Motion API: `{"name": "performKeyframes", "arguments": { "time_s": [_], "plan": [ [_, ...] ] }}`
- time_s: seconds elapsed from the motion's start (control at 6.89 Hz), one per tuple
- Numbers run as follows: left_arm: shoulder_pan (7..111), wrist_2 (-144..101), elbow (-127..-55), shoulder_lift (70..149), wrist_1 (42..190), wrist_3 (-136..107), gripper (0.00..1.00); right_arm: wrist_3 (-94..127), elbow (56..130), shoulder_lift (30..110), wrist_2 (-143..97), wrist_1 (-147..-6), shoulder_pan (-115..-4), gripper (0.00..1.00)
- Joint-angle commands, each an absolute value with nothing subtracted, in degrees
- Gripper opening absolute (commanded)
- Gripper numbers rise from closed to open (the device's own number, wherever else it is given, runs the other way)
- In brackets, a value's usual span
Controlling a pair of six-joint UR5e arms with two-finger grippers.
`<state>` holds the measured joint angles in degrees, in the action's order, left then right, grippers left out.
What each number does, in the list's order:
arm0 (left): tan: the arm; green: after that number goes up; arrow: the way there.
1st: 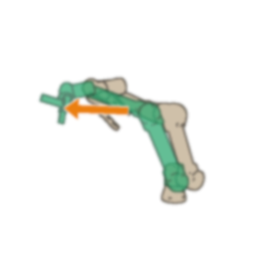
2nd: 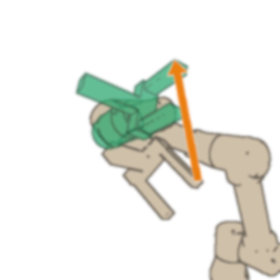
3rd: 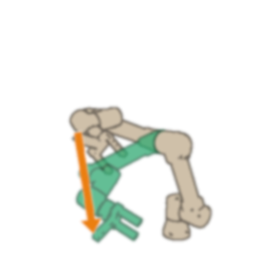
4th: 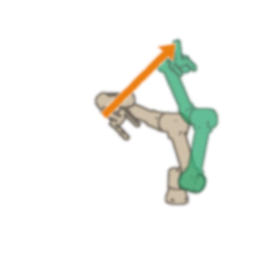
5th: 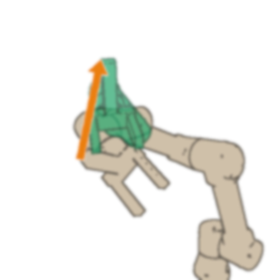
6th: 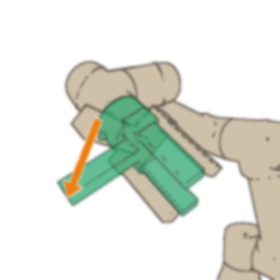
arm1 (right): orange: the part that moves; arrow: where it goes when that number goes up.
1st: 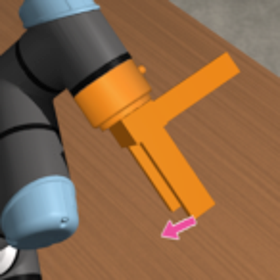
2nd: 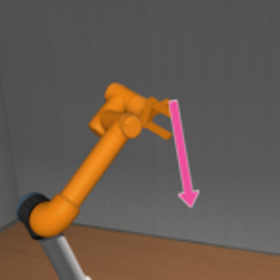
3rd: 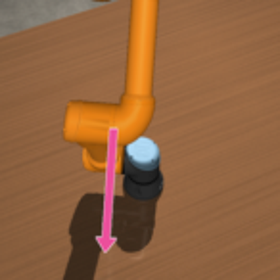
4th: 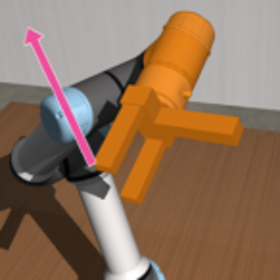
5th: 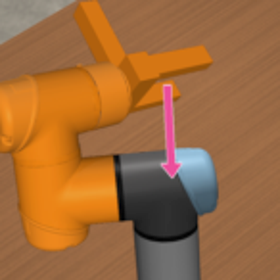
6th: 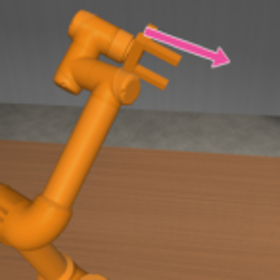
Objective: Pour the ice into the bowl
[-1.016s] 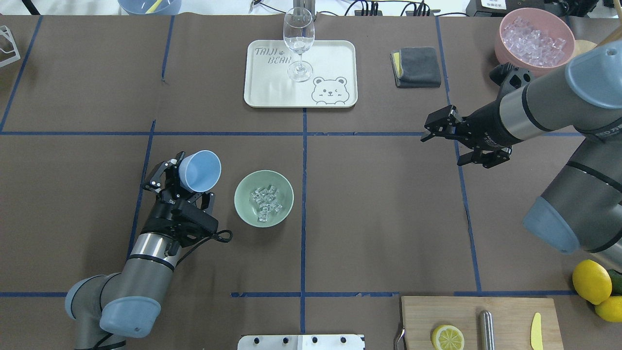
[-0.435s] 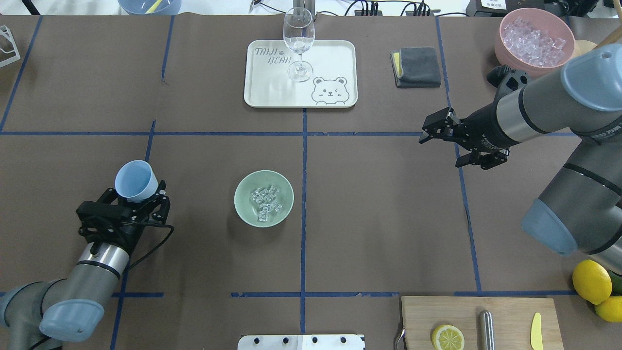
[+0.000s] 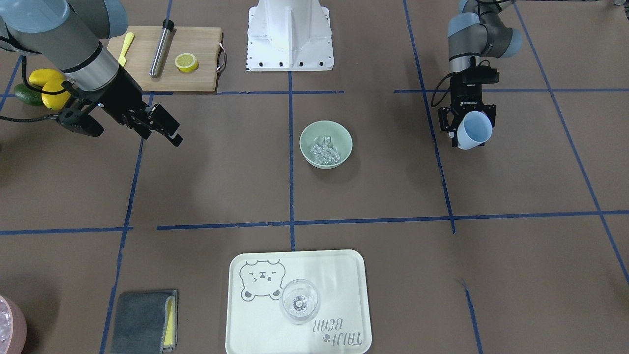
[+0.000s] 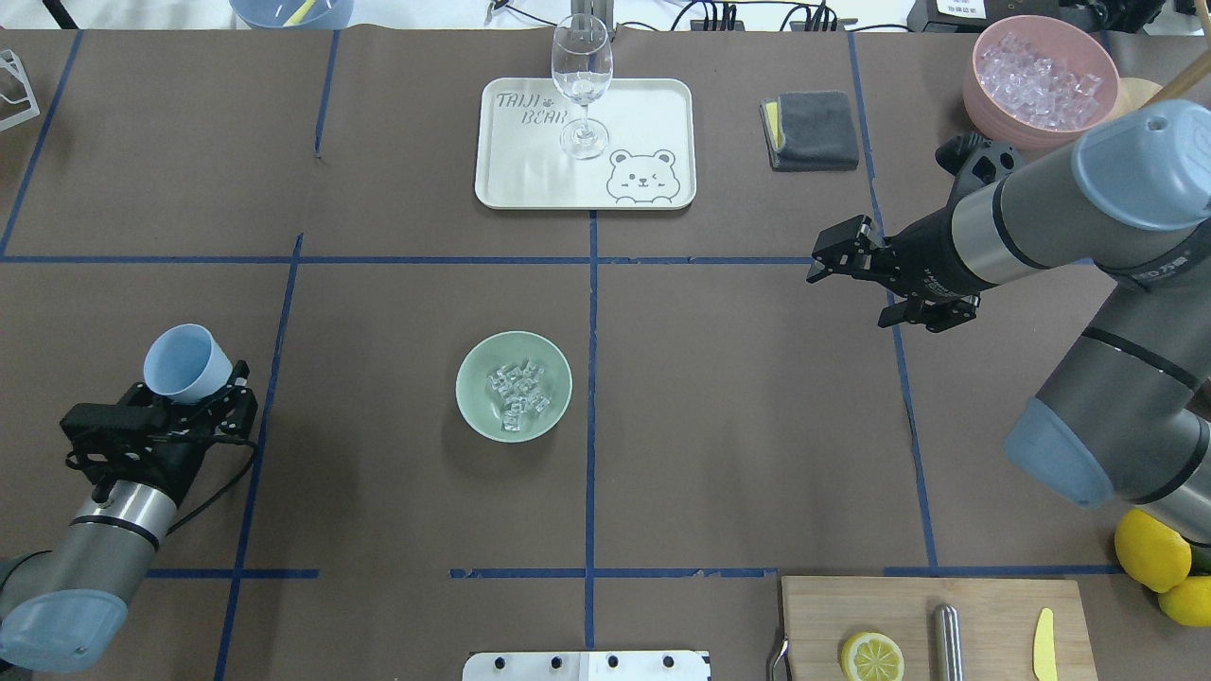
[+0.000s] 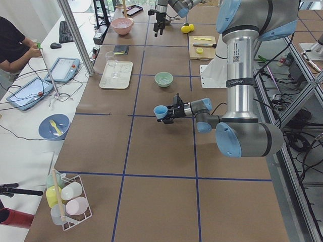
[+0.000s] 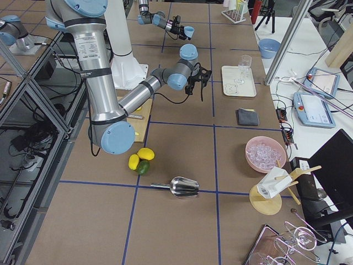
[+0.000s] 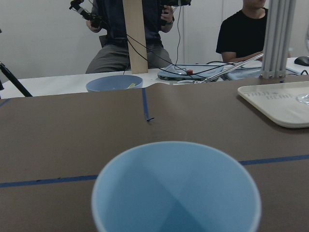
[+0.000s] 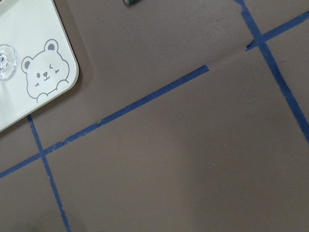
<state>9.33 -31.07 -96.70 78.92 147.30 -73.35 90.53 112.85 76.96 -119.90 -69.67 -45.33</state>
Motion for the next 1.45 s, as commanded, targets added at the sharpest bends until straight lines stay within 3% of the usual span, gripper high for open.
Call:
{"name": "performKeyframes", "arguments": {
  "time_s": [0.0, 0.44, 1.31],
  "plan": [
    [9.4, -30.8, -94.1, 73.6, 152.3, -74.4, 0.00, 90.5, 112.9, 76.8, -119.5, -69.7, -45.0, 1.00],
    [9.4, -28.2, -85.6, 74.5, 164.5, -76.7, 0.00, 90.6, 112.9, 76.6, -117.1, -69.7, -43.5, 1.00],
    [14.7, -28.2, -81.8, 80.0, 163.6, -74.1, 0.00, 90.8, 112.8, 76.6, -117.1, -69.6, -42.4, 1.00]
  ]
}}
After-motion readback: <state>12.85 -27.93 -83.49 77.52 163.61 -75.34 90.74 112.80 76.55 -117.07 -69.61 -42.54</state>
